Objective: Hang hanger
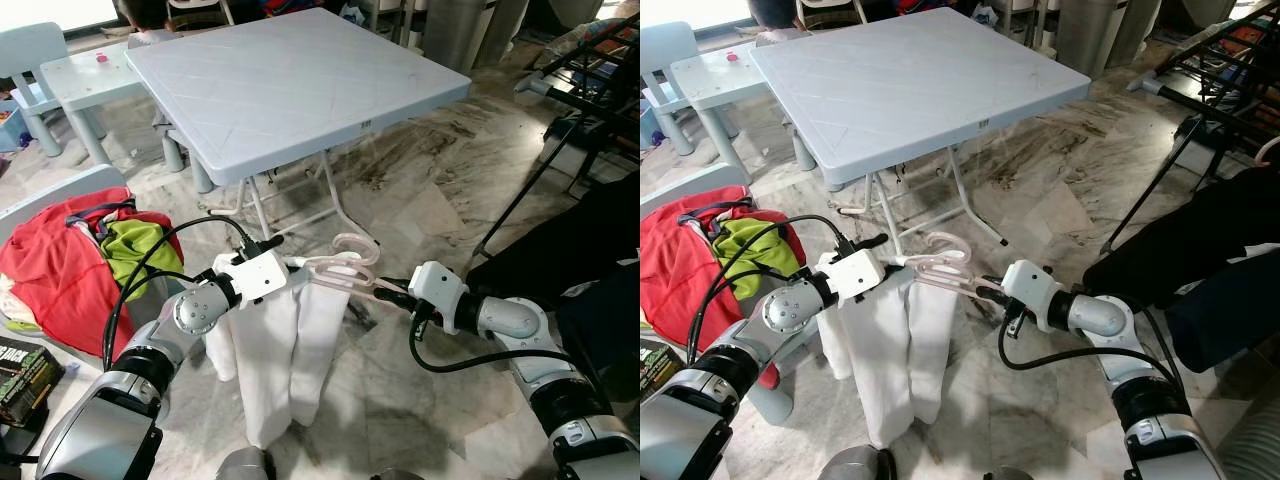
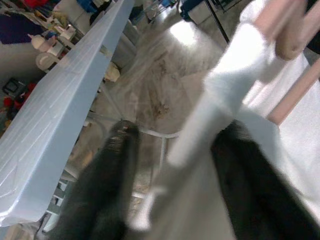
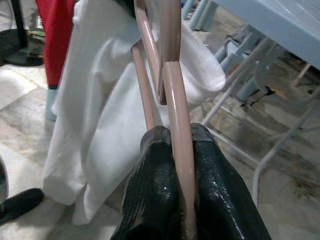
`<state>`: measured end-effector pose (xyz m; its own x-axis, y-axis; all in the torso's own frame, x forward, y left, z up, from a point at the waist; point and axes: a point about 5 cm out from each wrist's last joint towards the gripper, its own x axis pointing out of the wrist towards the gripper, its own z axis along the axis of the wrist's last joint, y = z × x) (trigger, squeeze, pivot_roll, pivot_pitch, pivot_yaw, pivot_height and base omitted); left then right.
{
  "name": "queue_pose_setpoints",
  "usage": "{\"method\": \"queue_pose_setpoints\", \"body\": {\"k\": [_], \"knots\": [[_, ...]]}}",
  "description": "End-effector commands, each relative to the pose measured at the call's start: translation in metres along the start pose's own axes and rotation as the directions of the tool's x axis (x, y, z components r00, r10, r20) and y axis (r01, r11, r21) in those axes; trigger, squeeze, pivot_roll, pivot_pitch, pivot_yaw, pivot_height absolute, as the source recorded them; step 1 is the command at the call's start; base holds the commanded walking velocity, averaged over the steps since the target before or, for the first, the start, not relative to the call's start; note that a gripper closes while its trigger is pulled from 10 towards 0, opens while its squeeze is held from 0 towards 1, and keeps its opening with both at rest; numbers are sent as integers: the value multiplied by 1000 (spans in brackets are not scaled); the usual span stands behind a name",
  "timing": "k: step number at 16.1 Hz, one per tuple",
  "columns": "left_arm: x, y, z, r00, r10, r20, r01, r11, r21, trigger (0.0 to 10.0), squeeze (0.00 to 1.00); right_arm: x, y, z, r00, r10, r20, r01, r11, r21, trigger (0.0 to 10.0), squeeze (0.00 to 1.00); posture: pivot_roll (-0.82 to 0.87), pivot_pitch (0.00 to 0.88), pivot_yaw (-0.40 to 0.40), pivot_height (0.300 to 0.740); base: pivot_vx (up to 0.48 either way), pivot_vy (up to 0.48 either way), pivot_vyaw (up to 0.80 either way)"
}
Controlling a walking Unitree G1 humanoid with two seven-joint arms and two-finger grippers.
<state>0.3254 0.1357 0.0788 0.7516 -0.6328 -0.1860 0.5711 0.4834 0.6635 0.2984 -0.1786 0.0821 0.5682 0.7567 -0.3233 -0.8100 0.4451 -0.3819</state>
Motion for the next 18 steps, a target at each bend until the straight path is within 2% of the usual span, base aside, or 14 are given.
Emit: {"method": "queue_pose_setpoints", "body": {"k": [1,3,5,11,12,13,14,16,17,18], "knots": [[-1,6,1,1000,26,11,-26,1000,8,10000,1000,-2,-19,15,991,-114,75,114,993,-2,0,0,-99,0,41,740,0,0,0],[-1,7,3,998,56,29,-57,998,33,10000,1000,-1,-22,15,987,-146,64,147,989,-9,0,0,-97,0,42,740,0,0,0],[-2,10,8,994,91,65,-99,987,130,10000,1000,0,-26,14,983,-180,43,181,983,-23,0,0,-96,0,38,740,0,0,0],[-2,16,12,977,185,107,-197,974,112,10000,1000,1,-36,17,963,-265,45,267,962,-56,0,0,-97,0,35,740,0,0,0],[-3,18,13,970,217,112,-228,969,98,10000,1000,1,-38,18,960,-276,50,279,959,-58,0,0,-97,0,35,740,0,0,0],[-4,20,12,958,268,107,-273,961,41,10000,1000,1,-39,19,958,-280,53,283,957,-61,0,0,-97,0,34,740,0,0,0],[-7,23,7,931,360,65,-357,933,-54,10000,1000,1,-41,20,955,-290,58,294,954,-65,0,0,-97,0,33,740,0,0,0],[-14,25,-4,888,459,-12,-456,878,-144,10000,1000,0,-45,25,951,-300,77,306,949,-73,0,0,-98,0,31,740,0,0,0],[-21,26,-14,841,533,-92,-539,813,-223,10000,1000,-1,-49,29,946,-311,90,318,945,-75,0,0,-99,0,30,740,0,0,0],[-25,27,-19,817,562,-130,-575,778,-253,10000,1000,-2,-51,31,944,-315,96,323,943,-80,0,0,-99,0,30,740,0,0,0]]}}
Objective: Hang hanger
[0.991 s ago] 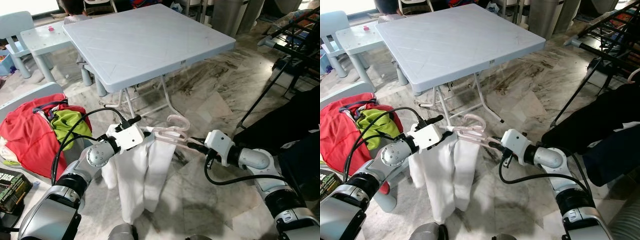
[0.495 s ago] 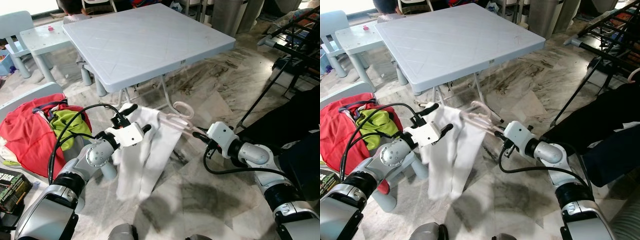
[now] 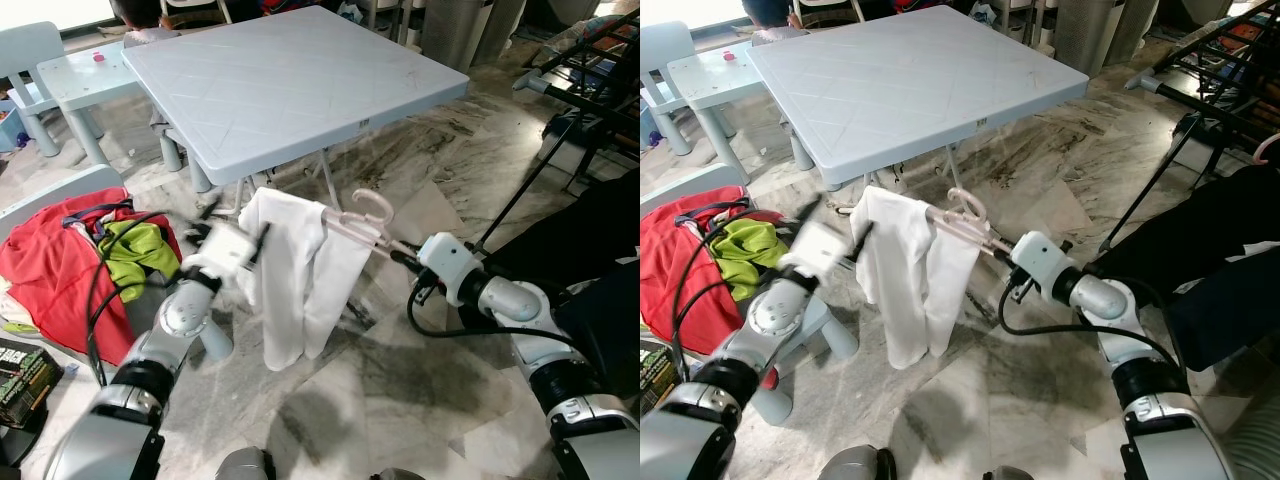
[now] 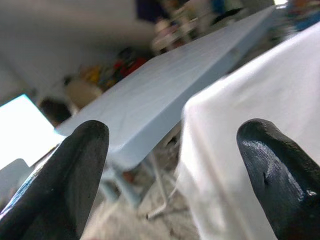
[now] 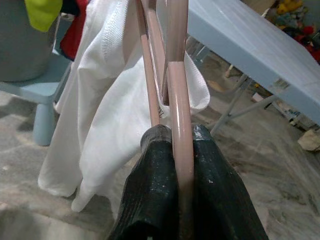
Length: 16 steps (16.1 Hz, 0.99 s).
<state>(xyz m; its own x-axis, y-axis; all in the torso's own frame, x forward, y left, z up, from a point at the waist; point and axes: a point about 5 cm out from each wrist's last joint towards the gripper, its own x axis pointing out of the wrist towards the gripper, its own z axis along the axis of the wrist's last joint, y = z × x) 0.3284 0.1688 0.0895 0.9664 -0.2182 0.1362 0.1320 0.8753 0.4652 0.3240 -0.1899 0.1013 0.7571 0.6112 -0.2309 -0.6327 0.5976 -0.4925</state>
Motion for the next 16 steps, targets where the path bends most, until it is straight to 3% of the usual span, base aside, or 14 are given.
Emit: {"method": "queue_pose_setpoints", "body": {"k": [1,4,7,13,14,15,16], "knots": [[-3,9,-8,995,84,-60,-88,995,-54,10000,1000,2,-20,24,990,-75,115,79,996,-30,0,0,-99,0,30,740,0,0,0],[-9,18,-26,961,179,-211,-217,960,-178,10000,1000,1,-24,40,982,-31,184,35,999,-14,0,0,-100,0,29,740,0,0,0],[-7,19,-27,964,145,-225,-194,958,-214,10000,1000,-10,-24,54,968,96,231,-90,995,-35,0,0,-106,0,31,740,0,0,0],[-2,8,-21,983,20,-184,-91,916,-390,10000,1000,-41,-33,78,924,274,268,-283,959,-5,0,0,-113,0,36,740,0,0,0],[1,-6,-14,990,-110,-91,53,875,-481,10000,1000,-45,-34,81,915,304,264,-315,949,1,0,0,-114,0,37,740,0,0,0],[0,-11,-13,986,-147,-80,89,867,-490,824,43,-46,-33,82,910,320,262,-332,943,1,0,0,-114,0,38,740,0,0,0],[-1,-17,-13,979,-191,-68,129,846,-518,0,0,-48,-32,84,907,331,262,-345,939,7,0,0,-114,0,39,740,0,0,0]]}}
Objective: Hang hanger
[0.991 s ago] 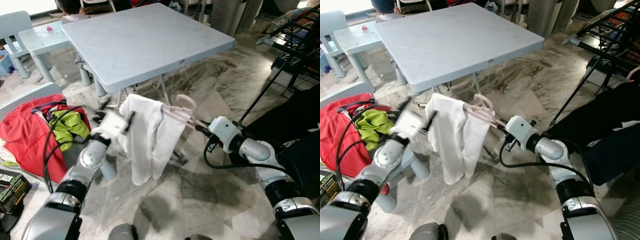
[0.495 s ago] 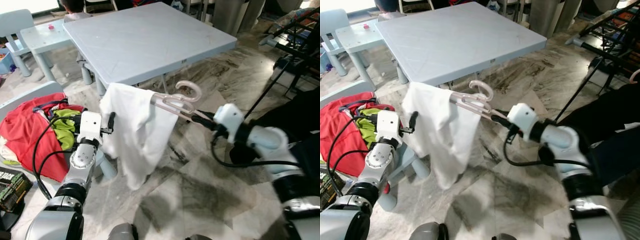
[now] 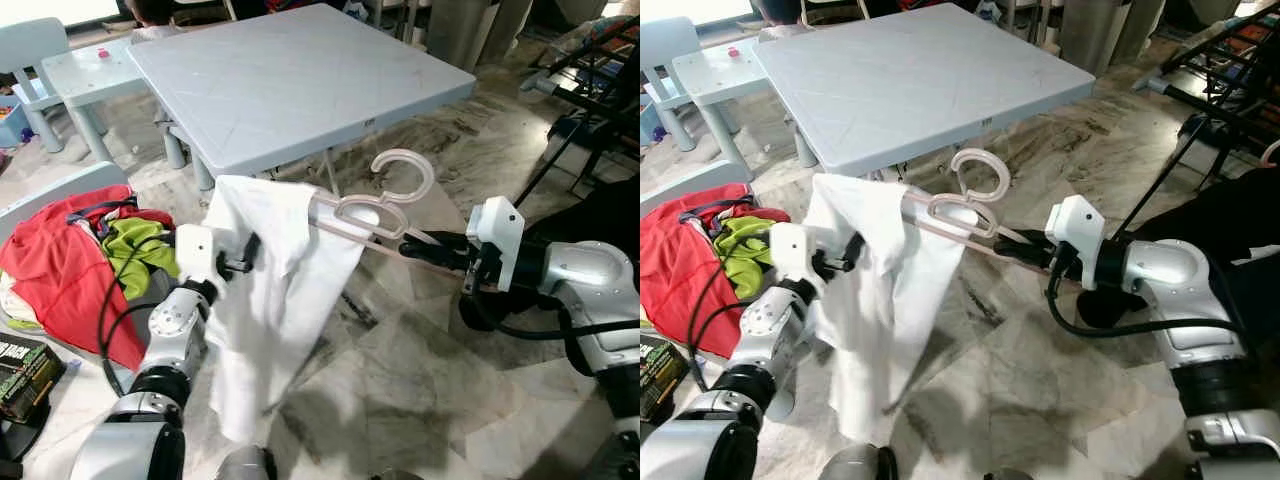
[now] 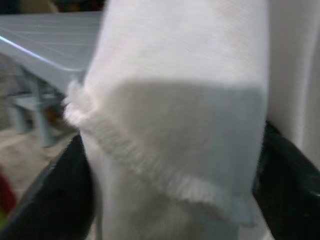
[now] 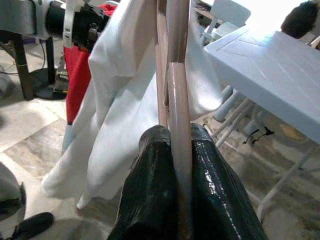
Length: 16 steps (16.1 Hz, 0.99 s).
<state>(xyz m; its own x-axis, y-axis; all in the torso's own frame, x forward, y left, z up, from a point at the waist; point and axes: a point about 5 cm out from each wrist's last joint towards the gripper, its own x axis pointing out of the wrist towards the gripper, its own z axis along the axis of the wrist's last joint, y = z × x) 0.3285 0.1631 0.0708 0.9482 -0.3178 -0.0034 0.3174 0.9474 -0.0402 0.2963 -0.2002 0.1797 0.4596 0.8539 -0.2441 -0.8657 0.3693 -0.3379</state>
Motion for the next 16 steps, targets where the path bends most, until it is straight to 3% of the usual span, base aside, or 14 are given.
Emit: {"method": "queue_pose_setpoints", "body": {"k": [1,7,16], "knots": [[0,-6,-2,998,-68,-18,68,998,5,0,0,-1,-1,21,995,19,99,-15,999,-34,0,0,-114,0,40,740,0,0,0],[-3,-12,-6,988,-152,-33,151,988,-25,0,0,-2,15,14,994,79,77,-82,996,43,0,0,-110,0,41,740,0,0,0],[-1,-12,-3,987,-157,-26,156,987,-28,0,0,3,15,12,995,49,82,-54,997,56,0,0,-109,0,52,740,0,0,0]]}}
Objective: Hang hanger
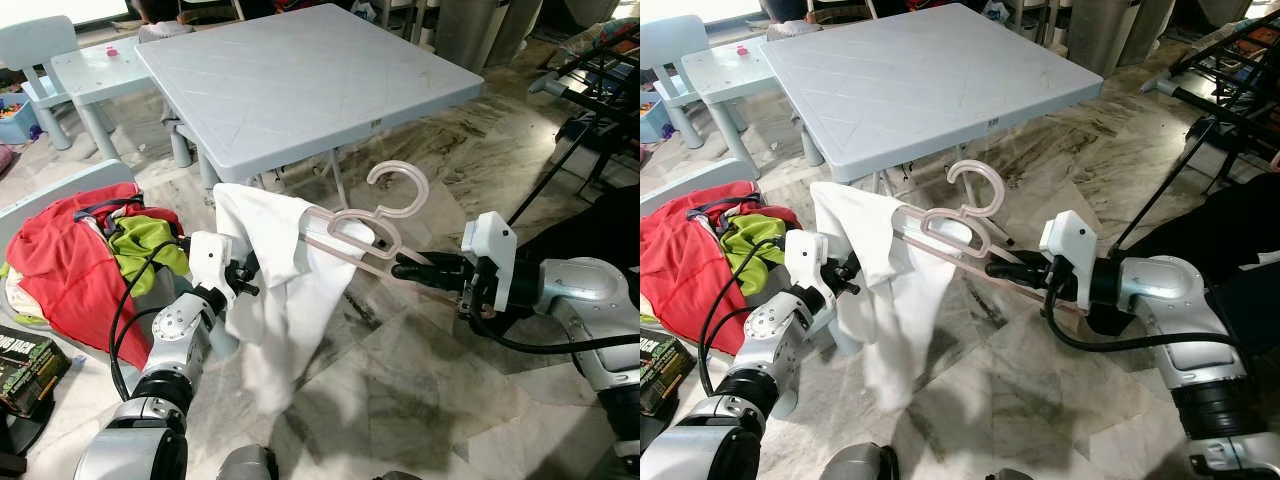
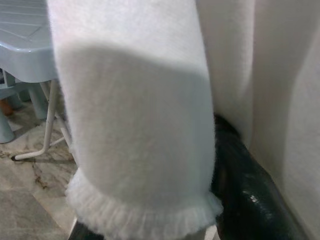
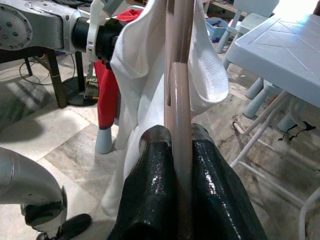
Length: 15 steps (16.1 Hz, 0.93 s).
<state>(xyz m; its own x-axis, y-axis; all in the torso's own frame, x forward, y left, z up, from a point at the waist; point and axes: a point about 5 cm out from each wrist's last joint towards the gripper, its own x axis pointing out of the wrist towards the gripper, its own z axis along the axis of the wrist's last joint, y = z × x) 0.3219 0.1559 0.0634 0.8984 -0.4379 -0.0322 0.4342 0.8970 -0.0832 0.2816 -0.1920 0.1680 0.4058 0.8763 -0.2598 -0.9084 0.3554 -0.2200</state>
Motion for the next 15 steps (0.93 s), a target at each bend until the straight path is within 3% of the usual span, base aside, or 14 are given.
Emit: {"method": "queue_pose_setpoints", "body": {"k": [1,6,9,11,15], "knots": [[3,-3,4,1000,-28,7,28,999,16,0,0,0,-3,17,997,-3,77,7,998,-54,0,0,-109,0,52,740,0,0,0],[1,4,4,999,32,10,-33,999,28,0,0,4,-2,13,997,-11,76,16,998,-55,0,0,-104,0,57,740,0,0,0],[-3,19,6,984,176,25,-175,983,-53,0,0,7,2,7,997,-8,77,10,999,-33,0,0,-102,0,57,740,0,0,0],[-5,36,14,952,301,51,-291,946,-144,0,0,7,3,-1,998,-14,56,15,1000,-18,0,0,-101,0,55,740,0,0,0],[-5,49,28,926,365,95,-345,922,-173,0,0,3,5,-14,1000,-13,20,13,1000,4,0,0,-94,0,52,740,0,0,0]]}}
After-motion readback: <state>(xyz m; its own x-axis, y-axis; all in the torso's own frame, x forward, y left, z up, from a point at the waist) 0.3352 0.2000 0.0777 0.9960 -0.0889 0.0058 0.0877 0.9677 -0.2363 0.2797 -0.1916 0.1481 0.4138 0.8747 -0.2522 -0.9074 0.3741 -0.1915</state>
